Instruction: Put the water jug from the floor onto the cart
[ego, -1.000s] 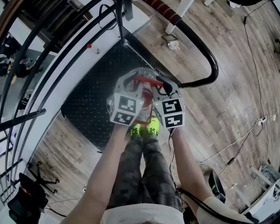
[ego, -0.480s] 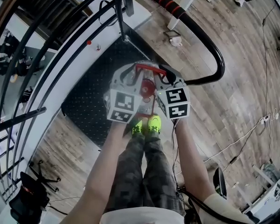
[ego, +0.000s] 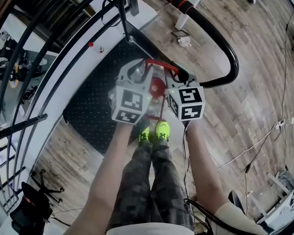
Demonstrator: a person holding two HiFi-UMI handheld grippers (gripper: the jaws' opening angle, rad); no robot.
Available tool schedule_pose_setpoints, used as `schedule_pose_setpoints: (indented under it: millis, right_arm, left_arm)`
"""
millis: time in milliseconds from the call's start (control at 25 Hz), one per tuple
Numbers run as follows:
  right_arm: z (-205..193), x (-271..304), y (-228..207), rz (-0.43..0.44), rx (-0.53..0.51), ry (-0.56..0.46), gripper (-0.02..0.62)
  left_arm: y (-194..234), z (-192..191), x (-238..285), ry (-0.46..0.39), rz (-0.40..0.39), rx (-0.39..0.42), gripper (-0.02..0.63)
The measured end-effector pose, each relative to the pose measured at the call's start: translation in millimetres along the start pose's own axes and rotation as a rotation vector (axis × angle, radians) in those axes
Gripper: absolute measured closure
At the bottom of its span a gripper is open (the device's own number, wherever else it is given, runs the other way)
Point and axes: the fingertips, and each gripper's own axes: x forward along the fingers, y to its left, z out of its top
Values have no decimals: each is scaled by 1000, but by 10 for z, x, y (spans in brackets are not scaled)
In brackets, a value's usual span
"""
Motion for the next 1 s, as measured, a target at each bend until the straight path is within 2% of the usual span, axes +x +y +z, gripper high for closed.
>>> schedule_pose_setpoints:
  millis: [320,360,400,480,1000]
  right_arm:
    - [-40,-19,-33,1,20,-12,520]
    - [-48,-23,-25,8,33,-14,499]
    - [-59,-24,-13,16,48,-16,442]
    - [-89,-32,5,31,67,-9,419]
    - [-96,-301,-27,19,92,3,413]
  left_arm:
    - [-28,-6,20,-4,11,-2,526]
    - [-27,-13,15,-3,13,-3,526]
    - [-21,-23,5,0,16,-3,526]
    - [-3,-45,-15,6,23,-2,526]
    - [89,14,-247,20,68,12,526]
